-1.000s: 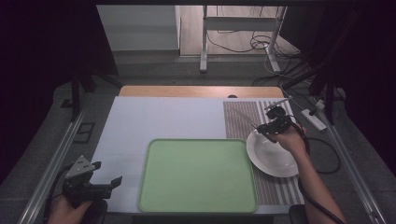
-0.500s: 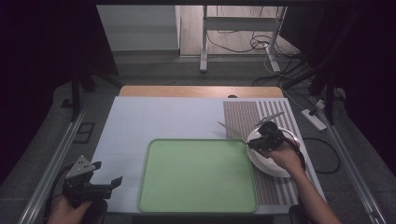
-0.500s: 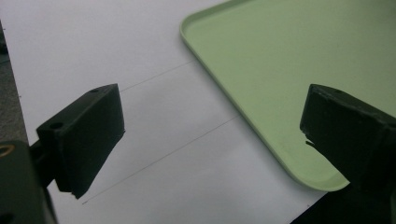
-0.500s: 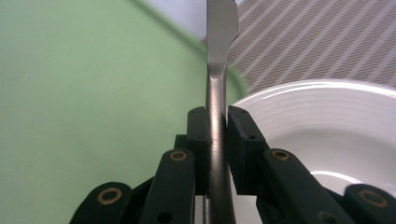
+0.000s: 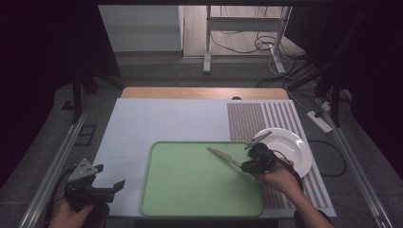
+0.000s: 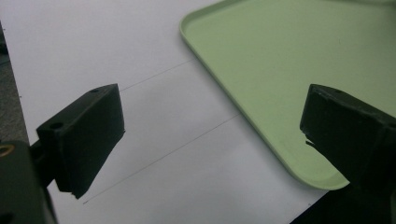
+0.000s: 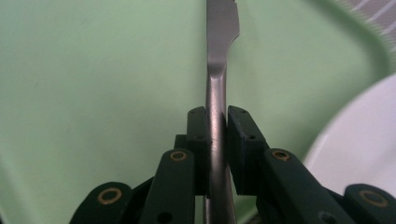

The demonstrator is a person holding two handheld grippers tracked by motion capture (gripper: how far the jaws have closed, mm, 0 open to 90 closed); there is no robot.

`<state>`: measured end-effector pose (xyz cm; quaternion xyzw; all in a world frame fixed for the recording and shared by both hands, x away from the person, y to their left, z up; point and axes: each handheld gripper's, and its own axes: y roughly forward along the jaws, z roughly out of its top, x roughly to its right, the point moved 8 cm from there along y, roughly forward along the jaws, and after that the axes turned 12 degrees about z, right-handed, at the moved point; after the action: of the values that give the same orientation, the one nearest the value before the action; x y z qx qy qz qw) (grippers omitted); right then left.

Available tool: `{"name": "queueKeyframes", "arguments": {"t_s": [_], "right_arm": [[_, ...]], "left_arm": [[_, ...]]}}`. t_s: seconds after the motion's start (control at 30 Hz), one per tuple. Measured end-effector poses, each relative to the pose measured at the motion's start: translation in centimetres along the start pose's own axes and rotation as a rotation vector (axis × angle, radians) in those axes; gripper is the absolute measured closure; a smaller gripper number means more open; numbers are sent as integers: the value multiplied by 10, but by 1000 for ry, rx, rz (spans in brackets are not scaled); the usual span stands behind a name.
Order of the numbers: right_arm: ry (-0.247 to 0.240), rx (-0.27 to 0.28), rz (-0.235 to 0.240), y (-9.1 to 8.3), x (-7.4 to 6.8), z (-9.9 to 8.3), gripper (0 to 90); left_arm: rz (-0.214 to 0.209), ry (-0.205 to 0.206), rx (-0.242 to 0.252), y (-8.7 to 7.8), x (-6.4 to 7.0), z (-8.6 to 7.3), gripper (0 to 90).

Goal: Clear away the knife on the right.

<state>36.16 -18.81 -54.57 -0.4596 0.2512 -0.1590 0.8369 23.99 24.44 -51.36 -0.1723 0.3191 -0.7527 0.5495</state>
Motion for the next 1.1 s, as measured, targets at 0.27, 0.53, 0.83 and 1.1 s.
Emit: {"name": "queueKeyframes", "arguments": {"t_s": [0.27,0.53,0.83,1.1], "right_arm": [[-48,-118,35,26,-33,-13,803],[-110,-102,70,29,-45,-1,736],[-279,-145,118,56,-66,41,900],[-324,-215,89,78,-57,47,900]], "left_arm": [[1,5,-2,0,0,0,66],[4,6,-8,1,1,0,66],[5,3,-13,2,1,0,66],[3,3,-10,1,0,0,66]]}}
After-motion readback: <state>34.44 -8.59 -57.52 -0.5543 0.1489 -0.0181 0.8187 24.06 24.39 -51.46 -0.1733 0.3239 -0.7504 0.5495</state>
